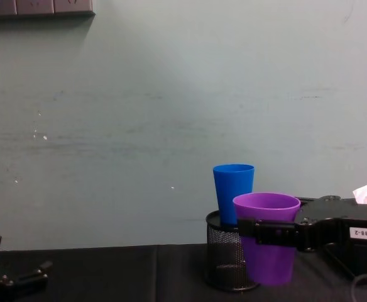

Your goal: Pick up one cup with a gripper and tap it against the other cup.

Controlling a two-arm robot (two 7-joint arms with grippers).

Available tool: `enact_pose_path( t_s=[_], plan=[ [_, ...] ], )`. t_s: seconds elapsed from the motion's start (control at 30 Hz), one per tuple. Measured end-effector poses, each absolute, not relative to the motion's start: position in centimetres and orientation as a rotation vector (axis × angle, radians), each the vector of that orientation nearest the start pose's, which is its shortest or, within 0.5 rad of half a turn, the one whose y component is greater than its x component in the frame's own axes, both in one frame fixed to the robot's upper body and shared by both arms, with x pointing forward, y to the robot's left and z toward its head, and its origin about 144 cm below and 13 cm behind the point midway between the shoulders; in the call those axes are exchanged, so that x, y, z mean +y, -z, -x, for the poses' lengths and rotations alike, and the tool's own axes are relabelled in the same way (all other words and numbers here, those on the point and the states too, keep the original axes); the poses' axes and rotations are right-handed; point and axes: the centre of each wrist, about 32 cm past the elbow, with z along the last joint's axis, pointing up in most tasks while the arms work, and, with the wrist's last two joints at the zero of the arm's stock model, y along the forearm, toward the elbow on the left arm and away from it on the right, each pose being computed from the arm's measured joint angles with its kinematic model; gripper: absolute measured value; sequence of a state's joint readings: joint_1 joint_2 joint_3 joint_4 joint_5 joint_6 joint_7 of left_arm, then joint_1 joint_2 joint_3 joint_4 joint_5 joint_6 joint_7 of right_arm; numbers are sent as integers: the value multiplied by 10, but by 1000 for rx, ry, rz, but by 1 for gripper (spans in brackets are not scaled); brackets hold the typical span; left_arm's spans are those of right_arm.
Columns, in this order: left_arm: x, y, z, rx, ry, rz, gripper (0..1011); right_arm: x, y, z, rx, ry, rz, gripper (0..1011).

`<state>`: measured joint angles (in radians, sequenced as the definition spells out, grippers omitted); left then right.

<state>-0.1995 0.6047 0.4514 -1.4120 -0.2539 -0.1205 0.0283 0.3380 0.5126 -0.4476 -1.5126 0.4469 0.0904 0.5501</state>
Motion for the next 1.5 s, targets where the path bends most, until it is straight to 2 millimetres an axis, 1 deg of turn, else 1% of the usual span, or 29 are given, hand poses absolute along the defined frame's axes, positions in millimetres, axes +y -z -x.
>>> enact_pose_path(
  t_s=[1.17,1.5],
  plan=[
    [310,-1140,-489,-285,-1248,-304,1005,-260,-1212,-524,-65,674,143,733],
    [310,-1140,-489,-285,-1248,-304,1005,-255,-1205,-536,-57,677,128,733]
  ],
)
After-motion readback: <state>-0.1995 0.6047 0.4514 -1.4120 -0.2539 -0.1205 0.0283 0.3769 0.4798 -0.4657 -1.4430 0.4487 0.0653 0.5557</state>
